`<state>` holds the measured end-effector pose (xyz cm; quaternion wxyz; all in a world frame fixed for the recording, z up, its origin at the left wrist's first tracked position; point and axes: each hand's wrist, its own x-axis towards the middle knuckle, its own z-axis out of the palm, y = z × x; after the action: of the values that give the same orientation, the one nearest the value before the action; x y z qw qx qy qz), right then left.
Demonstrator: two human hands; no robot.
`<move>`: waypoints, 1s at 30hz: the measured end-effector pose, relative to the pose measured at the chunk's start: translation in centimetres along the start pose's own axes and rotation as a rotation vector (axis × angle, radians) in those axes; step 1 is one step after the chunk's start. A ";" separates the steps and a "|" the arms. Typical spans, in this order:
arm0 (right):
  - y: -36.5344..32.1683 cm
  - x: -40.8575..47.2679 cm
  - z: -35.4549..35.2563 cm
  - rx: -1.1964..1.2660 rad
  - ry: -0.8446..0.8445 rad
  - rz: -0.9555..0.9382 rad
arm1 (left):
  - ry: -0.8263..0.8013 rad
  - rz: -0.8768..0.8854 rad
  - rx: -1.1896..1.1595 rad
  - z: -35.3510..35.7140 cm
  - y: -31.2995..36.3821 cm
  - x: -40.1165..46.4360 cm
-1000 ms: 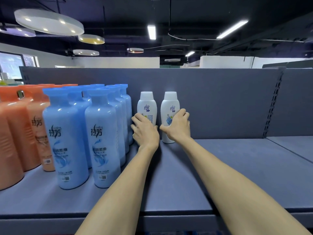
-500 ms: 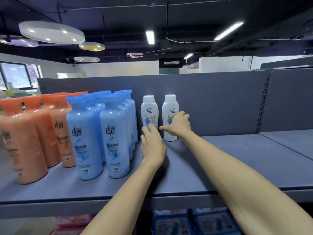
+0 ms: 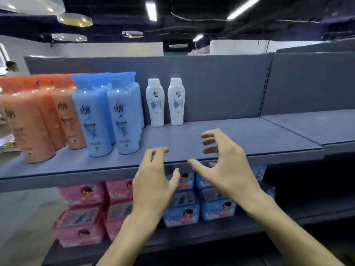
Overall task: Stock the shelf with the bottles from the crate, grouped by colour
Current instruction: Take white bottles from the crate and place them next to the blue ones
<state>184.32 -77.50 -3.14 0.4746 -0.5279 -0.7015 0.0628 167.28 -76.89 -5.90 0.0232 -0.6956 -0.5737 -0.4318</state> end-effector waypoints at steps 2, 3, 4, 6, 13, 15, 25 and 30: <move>0.7 -1.9 0.6 0.001 -0.008 0.024 | 0.008 -0.007 -0.054 0.4 -0.2 -1.6; 1.1 -2.5 0.9 0.007 -0.004 0.036 | 0.021 -0.004 -0.078 0.5 -0.3 -2.3; 1.5 -3.2 1.1 0.012 -0.008 0.050 | 0.023 -0.006 -0.095 0.7 -0.4 -3.2; 2.7 -4.9 1.9 0.019 -0.024 0.085 | -0.017 -0.021 -0.106 1.5 -1.0 -5.6; 8.5 -12.9 6.9 0.013 -0.171 0.275 | -0.245 -0.181 -0.063 7.1 -5.5 -14.5; 10.9 -15.9 9.1 0.000 -0.229 0.353 | -0.314 -0.264 -0.046 9.1 -7.3 -17.6; 26.1 -34.8 19.7 -0.167 -0.591 0.807 | -0.680 -0.626 -0.017 20.7 -15.0 -35.4; 33.1 -43.1 23.8 -0.192 -0.778 0.971 | -0.848 -0.686 0.008 26.9 -18.2 -43.0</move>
<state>189.09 -87.76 -61.32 0.0524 -0.7651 -0.5056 0.3954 169.17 -89.96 -58.12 -0.3497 -0.5817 -0.7284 -0.0941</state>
